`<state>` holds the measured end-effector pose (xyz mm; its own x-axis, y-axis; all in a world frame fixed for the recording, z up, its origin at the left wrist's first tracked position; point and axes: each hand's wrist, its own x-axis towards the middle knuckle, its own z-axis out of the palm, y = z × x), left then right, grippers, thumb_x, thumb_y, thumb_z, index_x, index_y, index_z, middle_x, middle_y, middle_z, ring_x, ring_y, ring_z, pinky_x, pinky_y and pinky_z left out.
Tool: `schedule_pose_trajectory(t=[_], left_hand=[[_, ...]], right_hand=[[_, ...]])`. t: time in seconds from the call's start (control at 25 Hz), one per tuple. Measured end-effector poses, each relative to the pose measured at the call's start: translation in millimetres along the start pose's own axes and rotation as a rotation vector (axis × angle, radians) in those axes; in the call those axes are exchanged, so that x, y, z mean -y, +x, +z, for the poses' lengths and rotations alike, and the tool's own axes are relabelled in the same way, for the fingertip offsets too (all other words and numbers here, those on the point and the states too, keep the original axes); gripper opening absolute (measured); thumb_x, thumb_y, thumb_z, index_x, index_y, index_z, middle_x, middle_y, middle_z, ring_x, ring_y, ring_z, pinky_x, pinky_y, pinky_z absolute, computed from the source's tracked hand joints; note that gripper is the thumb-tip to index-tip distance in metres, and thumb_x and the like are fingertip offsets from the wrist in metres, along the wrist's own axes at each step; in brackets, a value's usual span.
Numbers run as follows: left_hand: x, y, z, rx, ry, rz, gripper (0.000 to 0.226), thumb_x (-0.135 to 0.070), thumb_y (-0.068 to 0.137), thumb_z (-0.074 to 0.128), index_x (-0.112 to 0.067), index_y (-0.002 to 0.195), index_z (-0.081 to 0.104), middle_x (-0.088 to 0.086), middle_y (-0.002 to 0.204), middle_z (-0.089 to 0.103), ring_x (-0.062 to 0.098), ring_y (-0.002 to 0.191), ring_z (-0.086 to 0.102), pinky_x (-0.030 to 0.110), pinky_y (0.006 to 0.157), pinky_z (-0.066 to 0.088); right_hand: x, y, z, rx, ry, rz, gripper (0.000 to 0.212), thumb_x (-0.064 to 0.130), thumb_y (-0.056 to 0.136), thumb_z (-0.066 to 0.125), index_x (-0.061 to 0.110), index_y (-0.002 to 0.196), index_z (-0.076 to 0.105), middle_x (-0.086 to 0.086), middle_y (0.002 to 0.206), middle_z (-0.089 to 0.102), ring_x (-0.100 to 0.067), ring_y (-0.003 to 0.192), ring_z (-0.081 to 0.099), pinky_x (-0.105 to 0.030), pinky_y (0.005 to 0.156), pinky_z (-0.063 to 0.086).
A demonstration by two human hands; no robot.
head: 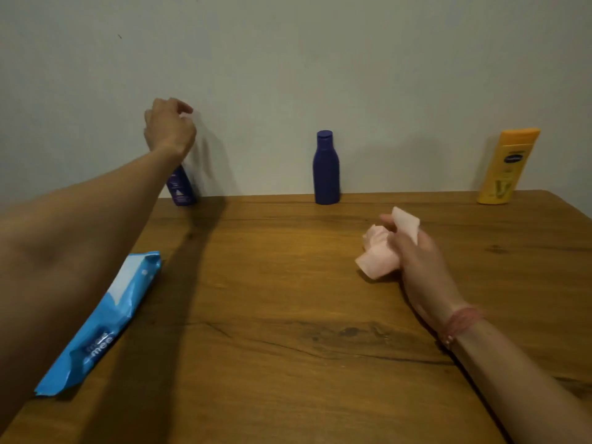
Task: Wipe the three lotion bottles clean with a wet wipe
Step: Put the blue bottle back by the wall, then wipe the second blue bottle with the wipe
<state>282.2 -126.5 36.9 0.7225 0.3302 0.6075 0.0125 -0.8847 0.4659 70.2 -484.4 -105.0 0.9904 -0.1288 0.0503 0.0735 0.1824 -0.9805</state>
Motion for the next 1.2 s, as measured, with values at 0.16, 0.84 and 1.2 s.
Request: schedule_pose_trajectory(t=[0.16, 0.84, 1.2], left_hand=[[55.7, 16.3, -17.5, 0.314, 0.186, -0.161, 0.047, -0.003, 0.093, 0.051, -0.015, 0.139, 0.053, 0.017, 0.142, 0.050, 0.040, 0.129, 0.047, 0.053, 0.105, 0.044], [-1.6, -69.9, -27.0, 0.305, -0.804, -0.141, 0.031, -0.028, 0.098, 0.061, -0.008, 0.122, 0.059, 0.008, 0.112, 0.064, 0.023, 0.109, 0.062, 0.038, 0.093, 0.055], [-85.1, -238.8, 19.3, 0.429, -1.486, -0.744, 0.052, -0.056, 0.090, 0.061, -0.013, 0.120, 0.059, 0.008, 0.088, 0.068, 0.021, 0.079, 0.067, 0.042, 0.089, 0.055]], right_hand=[[-1.8, 1.3, -3.8, 0.006, -0.137, -0.025, 0.057, 0.009, 0.090, 0.059, 0.031, 0.140, 0.043, 0.008, 0.128, 0.051, -0.017, 0.113, 0.056, -0.030, 0.080, 0.053], [-2.2, -7.1, 7.2, 0.128, -0.008, -0.038, 0.021, 0.029, 0.097, 0.049, 0.020, 0.113, 0.058, -0.005, 0.116, 0.062, -0.021, 0.104, 0.063, -0.032, 0.080, 0.053], [0.1, -23.6, 22.4, 0.166, -0.184, -0.306, 0.037, 0.007, 0.091, 0.062, 0.028, 0.121, 0.062, 0.008, 0.118, 0.068, -0.008, 0.109, 0.065, -0.031, 0.090, 0.056]])
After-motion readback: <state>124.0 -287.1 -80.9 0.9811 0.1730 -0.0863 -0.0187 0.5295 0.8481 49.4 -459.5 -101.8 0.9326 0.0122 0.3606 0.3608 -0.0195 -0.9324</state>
